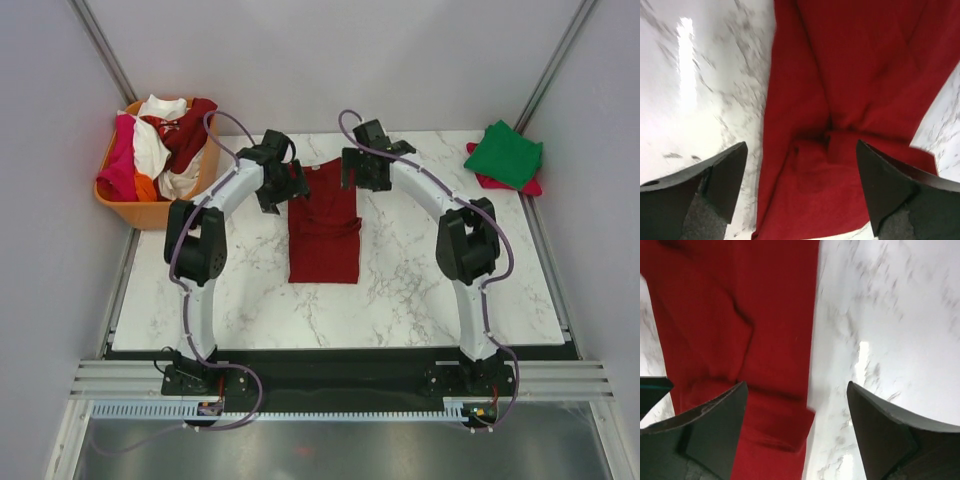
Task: Fold and stack the t-shirts
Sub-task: Fold the tshirt
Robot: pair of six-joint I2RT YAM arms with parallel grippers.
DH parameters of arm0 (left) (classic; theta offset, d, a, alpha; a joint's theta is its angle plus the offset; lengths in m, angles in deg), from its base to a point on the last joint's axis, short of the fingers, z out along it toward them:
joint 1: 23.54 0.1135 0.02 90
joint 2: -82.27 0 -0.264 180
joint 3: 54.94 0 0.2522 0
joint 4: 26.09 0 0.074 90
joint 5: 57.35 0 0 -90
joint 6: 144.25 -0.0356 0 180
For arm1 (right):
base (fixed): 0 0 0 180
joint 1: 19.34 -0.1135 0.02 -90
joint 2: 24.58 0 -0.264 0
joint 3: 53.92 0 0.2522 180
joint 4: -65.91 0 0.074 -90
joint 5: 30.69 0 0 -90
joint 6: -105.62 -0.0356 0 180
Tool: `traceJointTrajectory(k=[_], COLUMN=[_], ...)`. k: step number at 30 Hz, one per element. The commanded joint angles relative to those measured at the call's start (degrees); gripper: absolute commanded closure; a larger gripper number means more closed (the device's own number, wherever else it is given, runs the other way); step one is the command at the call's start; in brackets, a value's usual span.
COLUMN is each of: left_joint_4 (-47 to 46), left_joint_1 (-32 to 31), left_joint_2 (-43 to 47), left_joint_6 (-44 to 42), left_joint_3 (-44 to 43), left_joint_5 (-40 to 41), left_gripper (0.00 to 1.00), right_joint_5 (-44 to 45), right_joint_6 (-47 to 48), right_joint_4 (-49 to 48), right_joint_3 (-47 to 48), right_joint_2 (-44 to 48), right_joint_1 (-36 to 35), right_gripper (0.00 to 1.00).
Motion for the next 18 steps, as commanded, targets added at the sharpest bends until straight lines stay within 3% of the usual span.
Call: traceJointTrajectory(k=[1, 3, 6, 10, 12, 15, 18], left_joint_4=[2.67, 6.45, 6.37, 3.57, -3.60, -10.22, -10.24], left_joint_1=[2.93, 2.93, 2.50, -0.14, -2.07, -2.69, -2.61], left_joint_2=[-3.29, -2.60, 3.37, 12.24, 16.72, 16.67, 13.07], left_joint_6=[-4.14, -4.58, -4.76, -4.58, -5.54, -8.53, -8.45], left_joint_3=[-14.43, -18.33, -16.43, -1.10, 7.70, 11.70, 9.87], left_joint_5=[-2.57, -0.55, 0.94, 2.88, 2.27, -2.38, -4.41], left_gripper=[0.03, 0.04, 0.08, 0.14, 0.14, 0.18, 0.22], right_joint_5=[-0.85, -1.47, -1.73, -9.63, -14.99, -17.20, -16.51], right_joint_6=[2.90, 4.39, 6.68, 6.16, 5.37, 5.10, 4.93], right_joint_4=[4.47, 6.06, 5.27, -0.25, -4.39, -5.62, -5.80], right_joint_3=[17.66, 20.71, 17.13, -1.57, -8.51, -13.10, -16.27], right_joint_2=[-4.09, -3.40, 2.04, 11.34, 13.29, 14.44, 16.54], right_joint_1=[4.54, 5.25, 5.78, 5.69, 5.69, 5.69, 5.78], right_gripper=[0.11, 0.10, 0.09, 0.09, 0.09, 0.11, 0.11])
